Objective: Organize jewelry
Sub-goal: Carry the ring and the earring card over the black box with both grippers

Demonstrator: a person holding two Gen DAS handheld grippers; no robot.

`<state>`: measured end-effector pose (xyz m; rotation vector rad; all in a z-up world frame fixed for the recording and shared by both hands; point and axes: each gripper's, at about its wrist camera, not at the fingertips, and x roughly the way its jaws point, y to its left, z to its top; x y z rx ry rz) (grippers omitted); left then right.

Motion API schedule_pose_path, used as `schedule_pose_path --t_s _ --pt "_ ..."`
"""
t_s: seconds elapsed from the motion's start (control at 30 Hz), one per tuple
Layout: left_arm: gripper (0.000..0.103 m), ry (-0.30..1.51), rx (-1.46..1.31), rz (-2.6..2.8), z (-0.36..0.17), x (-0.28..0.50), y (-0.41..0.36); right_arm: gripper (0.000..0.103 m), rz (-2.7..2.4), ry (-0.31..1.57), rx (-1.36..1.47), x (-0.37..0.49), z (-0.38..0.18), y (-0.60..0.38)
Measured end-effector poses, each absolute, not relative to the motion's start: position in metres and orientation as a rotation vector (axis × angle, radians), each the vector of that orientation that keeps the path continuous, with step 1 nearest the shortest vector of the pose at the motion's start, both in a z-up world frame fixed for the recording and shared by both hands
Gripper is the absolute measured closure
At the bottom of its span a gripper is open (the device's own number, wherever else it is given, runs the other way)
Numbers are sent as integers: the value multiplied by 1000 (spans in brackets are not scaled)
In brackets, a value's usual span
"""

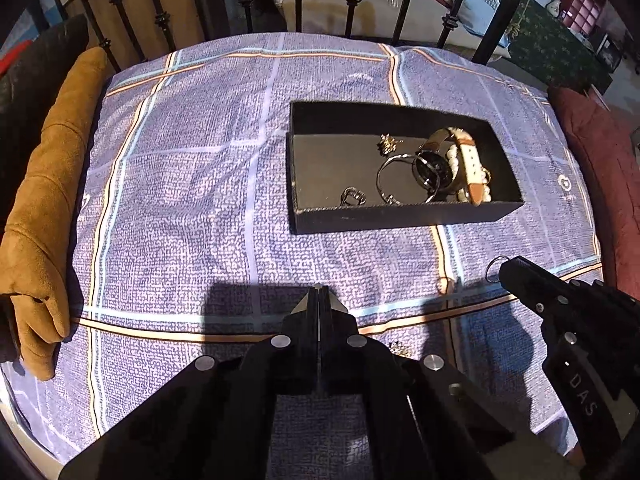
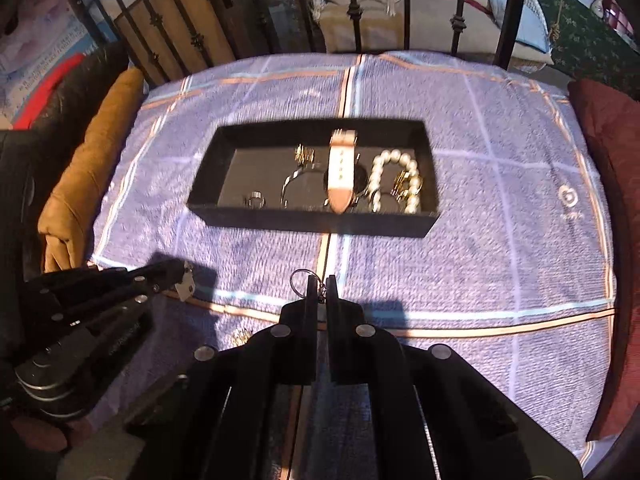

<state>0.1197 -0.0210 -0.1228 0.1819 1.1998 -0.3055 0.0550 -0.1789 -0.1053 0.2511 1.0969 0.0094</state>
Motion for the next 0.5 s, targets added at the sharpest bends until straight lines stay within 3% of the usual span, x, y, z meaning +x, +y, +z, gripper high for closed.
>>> schedule_pose_path --t_s 0.5 --pt "103 1110 178 -332 -81 142 -54 99 -56 956 246 84 -50 -206"
